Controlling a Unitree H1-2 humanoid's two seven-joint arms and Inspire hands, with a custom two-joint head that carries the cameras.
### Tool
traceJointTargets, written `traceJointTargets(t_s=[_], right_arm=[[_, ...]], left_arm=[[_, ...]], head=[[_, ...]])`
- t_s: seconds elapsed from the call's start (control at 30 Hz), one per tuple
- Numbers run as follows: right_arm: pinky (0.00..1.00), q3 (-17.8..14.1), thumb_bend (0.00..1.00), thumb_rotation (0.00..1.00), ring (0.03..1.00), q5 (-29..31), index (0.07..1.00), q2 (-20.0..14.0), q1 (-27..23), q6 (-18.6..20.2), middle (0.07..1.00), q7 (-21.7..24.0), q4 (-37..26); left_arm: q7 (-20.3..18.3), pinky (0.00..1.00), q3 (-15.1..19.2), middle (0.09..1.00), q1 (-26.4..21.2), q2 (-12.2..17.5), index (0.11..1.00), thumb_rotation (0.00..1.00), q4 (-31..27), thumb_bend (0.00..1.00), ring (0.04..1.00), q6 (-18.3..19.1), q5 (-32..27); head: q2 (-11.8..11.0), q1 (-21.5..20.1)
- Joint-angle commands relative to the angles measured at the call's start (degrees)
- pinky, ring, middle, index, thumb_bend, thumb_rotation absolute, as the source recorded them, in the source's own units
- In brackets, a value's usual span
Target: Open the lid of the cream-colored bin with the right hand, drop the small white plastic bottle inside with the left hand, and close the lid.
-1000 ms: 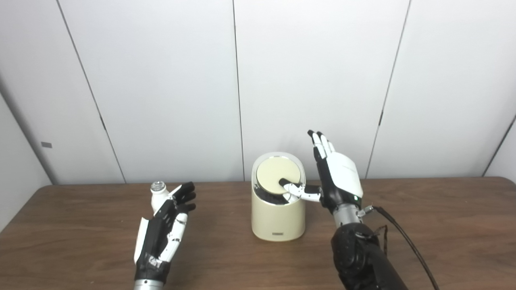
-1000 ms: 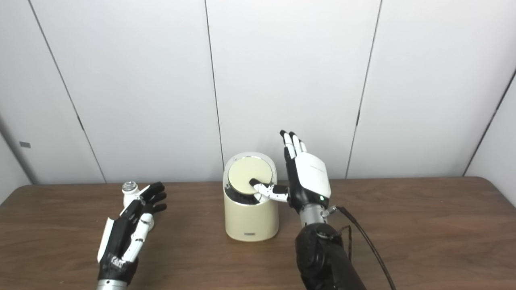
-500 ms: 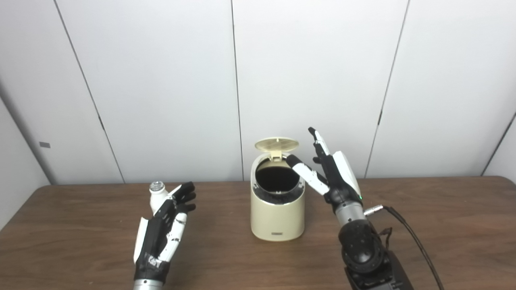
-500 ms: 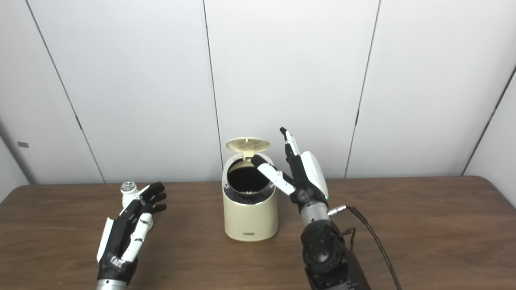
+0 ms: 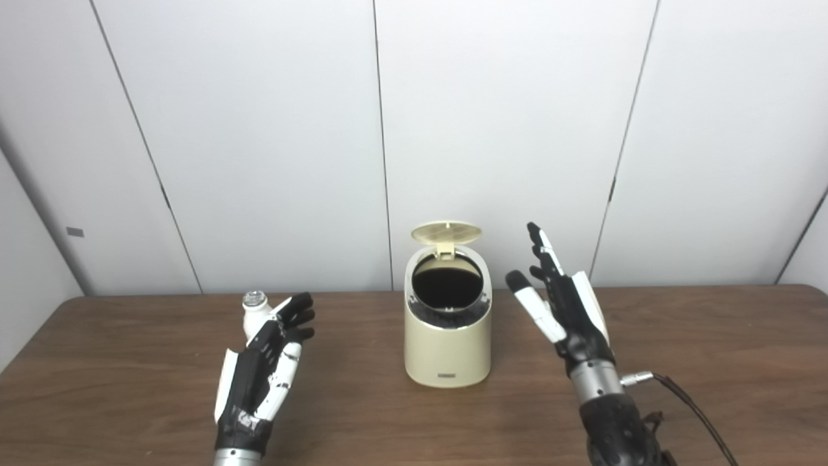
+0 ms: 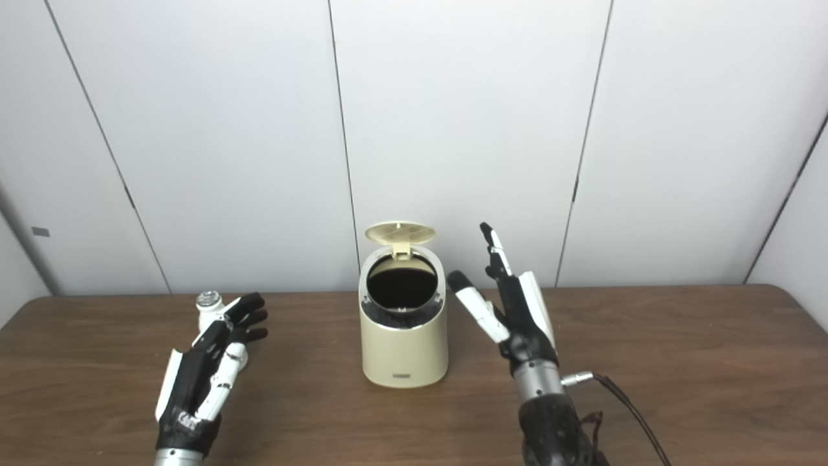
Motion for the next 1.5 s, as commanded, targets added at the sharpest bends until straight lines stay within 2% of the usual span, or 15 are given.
traceJointTargets(t_s=[0.0, 0.03, 0.1, 0.23, 0.47, 0.57, 0.6, 0.63, 0.67, 0.7, 0.83, 0.97, 1.03, 1.23, 1.47], right_arm=[[0.76, -1.26, 0.32, 0.79, 0.873, 3.12, 0.891, 0.59, 0.46, -10.58, 0.897, -2.36, -0.7], [0.73, -1.52, 0.25, 0.7, 0.849, 3.35, 0.863, 0.79, 1.27, -13.17, 0.873, -3.11, -0.04], [0.71, -1.81, 0.19, 0.61, 0.82, 3.3, 0.827, 1.11, 2.9, -17.25, 0.844, -4.25, 1.16], [0.69, -2.16, 0.17, 0.6, 0.801, 3.14, 0.8, 1.1, 5.41, -22.12, 0.825, -5.37, 2.97], [0.7, -2.99, 0.21, 0.63, 0.811, 5.03, 0.808, 0.78, 7.03, -23.5, 0.832, -4.73, 4.32], [0.7, -3.28, 0.21, 0.65, 0.814, 5.39, 0.812, 0.4, 7.45, -23.4, 0.834, -4.39, 4.2], [0.71, -3.42, 0.22, 0.66, 0.819, 5.36, 0.818, 0.16, 7.66, -23.3, 0.84, -4.31, 4.21], [0.72, -3.51, 0.23, 0.68, 0.821, 5.32, 0.821, 0.01, 7.81, -23.23, 0.842, -4.26, 4.22], [0.72, -3.59, 0.24, 0.69, 0.822, 5.19, 0.822, -0.19, 8.01, -23.09, 0.844, -4.2, 4.11], [0.72, -3.64, 0.24, 0.71, 0.823, 5.08, 0.823, -0.38, 8.16, -22.98, 0.844, -4.1, 3.96], [0.72, -3.76, 0.26, 0.73, 0.822, 4.49, 0.82, -1.04, 8.34, -22.93, 0.841, -4.04, 4.04], [0.71, -3.94, 0.26, 0.7, 0.816, 4.29, 0.809, -1.51, 8.05, -23.95, 0.836, -4.16, 4.93], [0.71, -4.02, 0.28, 0.72, 0.812, 4.28, 0.807, -1.69, 7.85, -24.31, 0.833, -4.21, 5.47], [0.72, -4.37, 0.29, 0.77, 0.823, 4.09, 0.819, -2.48, 7.61, -25.24, 0.841, -4.2, 6.94], [0.73, -4.48, 0.27, 0.74, 0.831, 5.12, 0.818, -3.3, 7.36, -26.45, 0.848, -3.61, 7.84]], left_arm=[[0.34, 0.76, -0.06, 0.849, -2.26, 0.46, 0.835, 0.62, -1.49, 0.19, 0.829, -1.6, 0.69], [0.29, 0.76, -0.11, 0.848, -2.29, 0.37, 0.834, 0.62, -1.47, 0.2, 0.829, -1.56, 0.59], [0.24, 0.76, -0.23, 0.849, -2.4, 0.26, 0.832, 0.63, -1.23, 0.2, 0.83, -1.78, 0.53], [0.27, 0.75, -0.5, 0.843, -2.34, 0.09, 0.829, 0.62, -1.25, 0.19, 0.825, -2.04, 0.7], [0.49, 0.73, -0.6, 0.834, -1.9, -0.06, 0.82, 0.58, -3.69, 0.2, 0.813, -1.27, 1.1], [4.26, 0.69, -0.11, 0.815, -1.57, -0.9, 0.806, 0.51, -7.71, 0.24, 0.785, -0.21, 9.78], [5.88, 0.63, 0.19, 0.781, -1.45, -1.49, 0.768, 0.37, -9.29, 0.36, 0.743, -0.62, 12.83], [6.96, 0.6, 0.34, 0.769, -1.37, -1.89, 0.751, 0.29, -10.28, 0.46, 0.73, -0.92, 14.64], [7.72, 0.59, 0.45, 0.762, -1.09, -2.46, 0.743, 0.24, -11.9, 0.52, 0.723, -0.97, 15.61], [8.02, 0.6, 0.45, 0.762, -0.69, -2.98, 0.744, 0.23, -13.59, 0.63, 0.729, -0.99, 15.62], [8.73, 0.62, 0.6, 0.76, 0.84, -3.6, 0.744, 0.25, -19.92, 0.79, 0.733, -3.24, 15.76], [9.43, 0.64, 1.81, 0.781, 2.13, -3.68, 0.76, 0.27, -24.54, 0.8, 0.753, -3.61, 15.17], [10.79, 0.71, 4.07, 0.828, 2.42, -3.32, 0.807, 0.26, -25.79, 0.78, 0.795, -3.99, 15.35], [15.89, 0.75, 10.76, 0.884, 2.3, -3.42, 0.856, 0.37, -25.03, 0.79, 0.86, -4.26, 19.31], [18.4, 0.92, 13.13, 0.962, 3.35, -3.81, 0.932, 0.39, -23.65, 0.87, 0.972, -2.26, 19.36]], head=[[-0.2, 0.21], [-0.23, 0.21], [-0.34, 0.15], [-0.43, 0.52], [-0.25, 0.68], [-0.07, 1.44], [-0.08, 1.66], [-0.08, 1.66], [-0.01, 1.88], [0.19, 2.08], [0.69, 2.51], [0.82, 3.57], [0.82, 3.57], [0.54, 5.3], [0.31, 6.96]])
